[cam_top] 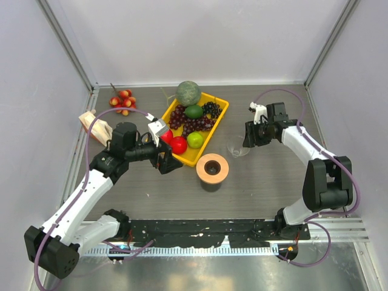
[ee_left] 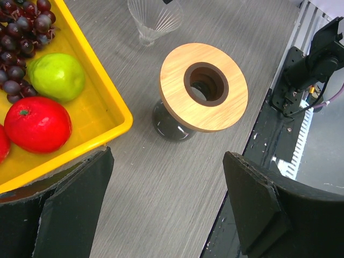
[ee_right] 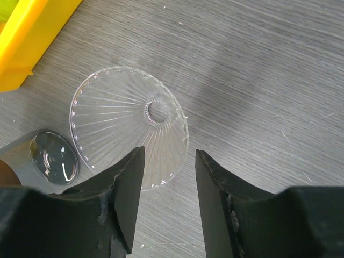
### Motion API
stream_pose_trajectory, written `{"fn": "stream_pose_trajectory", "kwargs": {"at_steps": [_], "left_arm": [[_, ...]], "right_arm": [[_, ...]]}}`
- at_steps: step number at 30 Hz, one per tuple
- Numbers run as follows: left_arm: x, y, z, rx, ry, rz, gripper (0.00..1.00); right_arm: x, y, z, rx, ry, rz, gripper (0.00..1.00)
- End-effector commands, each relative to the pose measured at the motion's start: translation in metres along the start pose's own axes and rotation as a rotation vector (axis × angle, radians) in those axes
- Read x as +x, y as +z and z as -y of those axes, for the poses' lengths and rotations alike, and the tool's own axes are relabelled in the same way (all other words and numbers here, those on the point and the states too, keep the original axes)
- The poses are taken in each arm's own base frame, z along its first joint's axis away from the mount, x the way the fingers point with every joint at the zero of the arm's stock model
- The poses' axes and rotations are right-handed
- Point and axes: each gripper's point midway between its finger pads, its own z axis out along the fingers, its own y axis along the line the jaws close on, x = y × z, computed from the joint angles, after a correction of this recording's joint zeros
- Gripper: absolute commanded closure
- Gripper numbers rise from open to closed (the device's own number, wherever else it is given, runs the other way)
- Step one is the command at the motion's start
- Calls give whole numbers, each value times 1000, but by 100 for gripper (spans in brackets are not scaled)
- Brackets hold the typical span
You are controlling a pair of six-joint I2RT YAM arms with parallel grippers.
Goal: Place the coffee filter in the dripper
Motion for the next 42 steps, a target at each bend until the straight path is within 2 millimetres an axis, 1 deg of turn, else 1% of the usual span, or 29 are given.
{"fn": "stream_pose_trajectory", "kwargs": {"at_steps": [1, 2, 4, 8, 14, 18, 19, 20, 22, 23, 25, 26, 27, 28, 29, 30, 32, 33, 35, 36, 37, 38, 39, 41, 42], "left_arm": [[-15, -3, 3, 8, 17, 48, 7], [-15, -2, 4, 10, 17, 46, 7], [-16, -3, 4, 11, 20, 51, 7], [-15, -4, 5, 12, 21, 56, 8], [-14, -6, 6, 9, 24, 60, 8], [-12, -7, 7, 11, 27, 61, 8], [-12, -6, 6, 9, 24, 59, 8], [-12, -6, 6, 9, 22, 61, 8], [-13, -6, 7, 11, 20, 64, 8], [-13, -6, 7, 12, 20, 66, 8], [-14, -7, 7, 11, 18, 68, 8], [-15, -7, 8, 11, 20, 70, 8], [-15, -7, 8, 10, 20, 70, 8], [-14, -8, 7, 8, 21, 69, 8], [-15, -8, 7, 5, 23, 71, 8], [-15, -8, 6, 2, 24, 71, 8], [-15, -9, 5, -1, 23, 70, 7], [-16, -9, 4, -5, 24, 75, 7], [-18, -9, 2, -13, 15, 80, 7], [-19, -10, 2, -14, 13, 84, 7], [-19, -10, 1, -17, 10, 85, 7], [-22, -11, 0, -23, 13, 91, 7], [-22, -12, -1, -27, 12, 92, 7], [-23, -13, -3, -39, 13, 97, 7], [-23, -13, -4, -43, 11, 97, 6]], "right_arm": [[-4, 5, -6, -45, -22, 20, 53], [-3, 5, -6, -49, -20, 18, 57], [-3, 4, -7, -56, -17, 15, 62], [-2, 3, -8, -56, -13, 13, 67], [4, 10, -6, -59, 9, -12, 70], [2, 9, -5, -71, 22, -9, 78], [1, 7, -4, -71, 25, -4, 82], [-2, 4, -5, -71, 20, 6, 84], [-5, -1, -5, -71, 14, 16, 93], [-7, -6, -6, -80, 19, 23, 95], [-14, -20, -12, -106, 21, 50, 95], [-19, -32, -19, -127, 19, 70, 94], [-23, -40, -22, -135, 16, 89, 95], [-32, -57, -31, -144, -1, 128, 95], [-36, -64, -36, -154, -11, 146, 95], [-46, -83, -45, -161, -28, 194, 95], [-60, -113, -60, -179, -59, 261, 95], [-64, -128, -68, -184, -72, 296, 95], [-72, -152, -85, -220, -90, 344, 95], [-72, -162, -97, -263, -100, 351, 95], [-71, -170, -104, -282, -97, 362, 95], [-66, -173, -116, -320, -102, 348, 95], [-60, -174, -122, -338, -96, 337, 95], [-45, -171, -148, -394, -131, 301, 95], [-40, -169, -154, -405, -120, 284, 95]]}}
